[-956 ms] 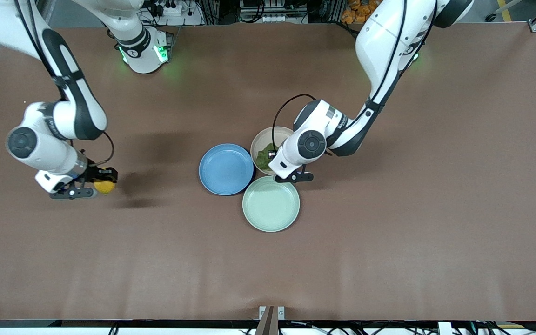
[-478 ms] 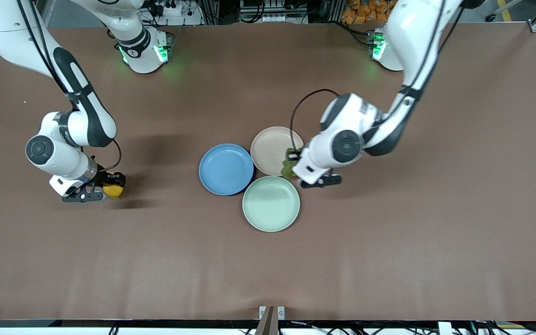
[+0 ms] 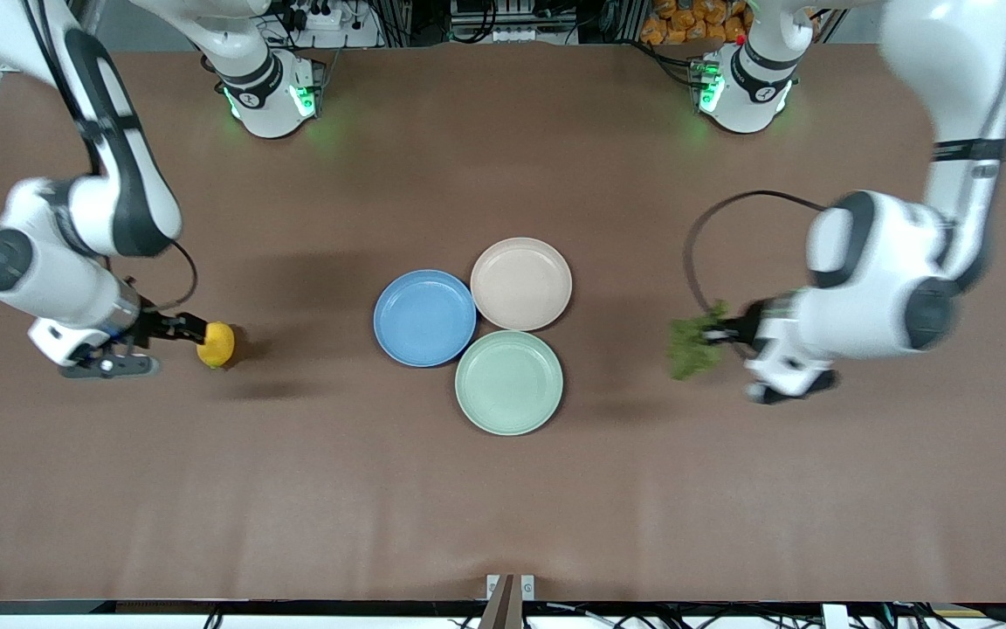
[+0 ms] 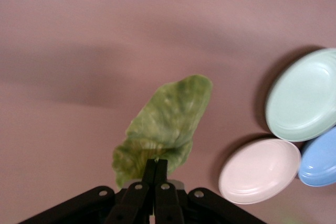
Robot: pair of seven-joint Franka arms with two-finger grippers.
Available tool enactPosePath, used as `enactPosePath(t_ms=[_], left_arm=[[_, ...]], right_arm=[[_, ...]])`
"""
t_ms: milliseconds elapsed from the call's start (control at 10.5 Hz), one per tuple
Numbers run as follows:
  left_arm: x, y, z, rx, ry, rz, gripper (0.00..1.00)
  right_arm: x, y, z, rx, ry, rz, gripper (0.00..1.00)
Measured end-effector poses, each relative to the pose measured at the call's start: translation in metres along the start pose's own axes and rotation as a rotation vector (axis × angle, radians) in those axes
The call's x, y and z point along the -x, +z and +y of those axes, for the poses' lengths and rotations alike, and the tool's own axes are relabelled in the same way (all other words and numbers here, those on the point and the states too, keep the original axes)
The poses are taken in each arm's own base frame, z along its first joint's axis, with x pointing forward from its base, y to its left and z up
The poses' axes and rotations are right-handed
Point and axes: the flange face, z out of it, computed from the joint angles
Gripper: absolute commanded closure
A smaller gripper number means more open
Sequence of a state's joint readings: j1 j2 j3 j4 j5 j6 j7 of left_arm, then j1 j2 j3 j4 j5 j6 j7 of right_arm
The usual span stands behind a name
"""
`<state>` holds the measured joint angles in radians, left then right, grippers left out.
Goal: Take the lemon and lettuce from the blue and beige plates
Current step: 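Release the lemon on the table while the left gripper carries lettuce, then lower the lettuce onto the table and open the left gripper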
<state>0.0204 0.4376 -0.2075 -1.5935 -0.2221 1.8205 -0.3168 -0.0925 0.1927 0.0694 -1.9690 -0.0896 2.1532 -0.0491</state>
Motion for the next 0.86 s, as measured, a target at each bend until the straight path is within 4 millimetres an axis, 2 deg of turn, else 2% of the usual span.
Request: enactPosePath(t_ms=[191,287,382,574,669,860], left_arm=[[-0.021,-0.015,-0.074,0.011,0.005,0.001,1.00],[-0.027,-0.016,-0.102,0.021,-0.006,-0.004,1.00],[-0.031,-0.011,-0.117,0.016,-0.013,-0.014,1.00],[-0.038,0.011,-0.122,-0.007,-0.011,-0.036,1.00],[-0.043,0.025,-0.121,-0.005,-0.010,-0.044,1.00],[-0.055,0.053,-0.124,0.001,-0.016,-0.053,1.00]], right_arm=[[0.010,-0.088,-0.005,0.016,-0.004,0.000,0.00],[0.014,-0.129,-0.007,0.019,-0.004,0.020,0.00],[0.017,-0.164,-0.009,0.013,0.002,0.055,0.00],[0.022,-0.211,0.005,-0.034,0.047,0.125,0.00],[0.022,-0.226,0.015,-0.045,0.068,0.149,0.00],[0.022,-0.237,0.027,-0.046,0.088,0.169,0.00]])
